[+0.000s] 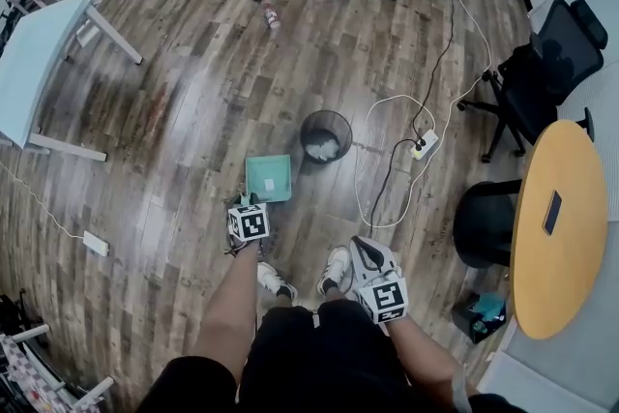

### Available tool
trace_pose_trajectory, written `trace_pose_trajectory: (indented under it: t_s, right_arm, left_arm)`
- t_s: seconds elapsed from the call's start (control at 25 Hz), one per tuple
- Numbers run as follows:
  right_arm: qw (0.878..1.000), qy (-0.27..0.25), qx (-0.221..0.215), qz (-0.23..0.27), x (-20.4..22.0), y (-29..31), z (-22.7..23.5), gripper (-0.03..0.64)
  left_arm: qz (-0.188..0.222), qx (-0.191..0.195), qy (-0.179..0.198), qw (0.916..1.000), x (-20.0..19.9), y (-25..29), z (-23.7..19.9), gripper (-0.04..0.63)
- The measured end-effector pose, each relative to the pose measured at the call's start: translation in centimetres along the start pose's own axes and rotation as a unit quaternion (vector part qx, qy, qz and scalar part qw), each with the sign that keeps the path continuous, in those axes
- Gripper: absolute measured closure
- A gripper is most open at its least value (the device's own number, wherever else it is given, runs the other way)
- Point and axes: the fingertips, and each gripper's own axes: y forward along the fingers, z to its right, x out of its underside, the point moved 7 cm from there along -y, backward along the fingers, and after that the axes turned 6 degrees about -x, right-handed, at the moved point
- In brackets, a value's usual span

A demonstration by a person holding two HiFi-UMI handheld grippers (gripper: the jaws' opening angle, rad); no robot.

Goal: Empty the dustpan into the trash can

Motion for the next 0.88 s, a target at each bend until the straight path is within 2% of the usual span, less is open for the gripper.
trace_pose_trajectory:
  t_s: [0.48, 0.6, 0.88]
  right_arm:
    - [1.000, 0.004, -0.011, -0.007, 1.0, -0.2, -0.5, 0.592]
    - [1.000, 0.006, -0.019, 0.001, 0.8, 0.2, -1.0, 0.592]
    - [0.999, 0.000, -0.034, 0.017, -0.2, 1.0, -1.9, 0.592]
  left_arm:
    - [0.008, -0.003, 0.019, 0.9998, 1.8, 0.6, -0.2, 0.488]
    - [0.025, 0.006, 0.023, 0.9994, 1.5, 0.3, -0.3, 0.424]
    - [0.069, 0.012, 0.033, 0.9970, -0.1, -2.2, -0.8, 0.382]
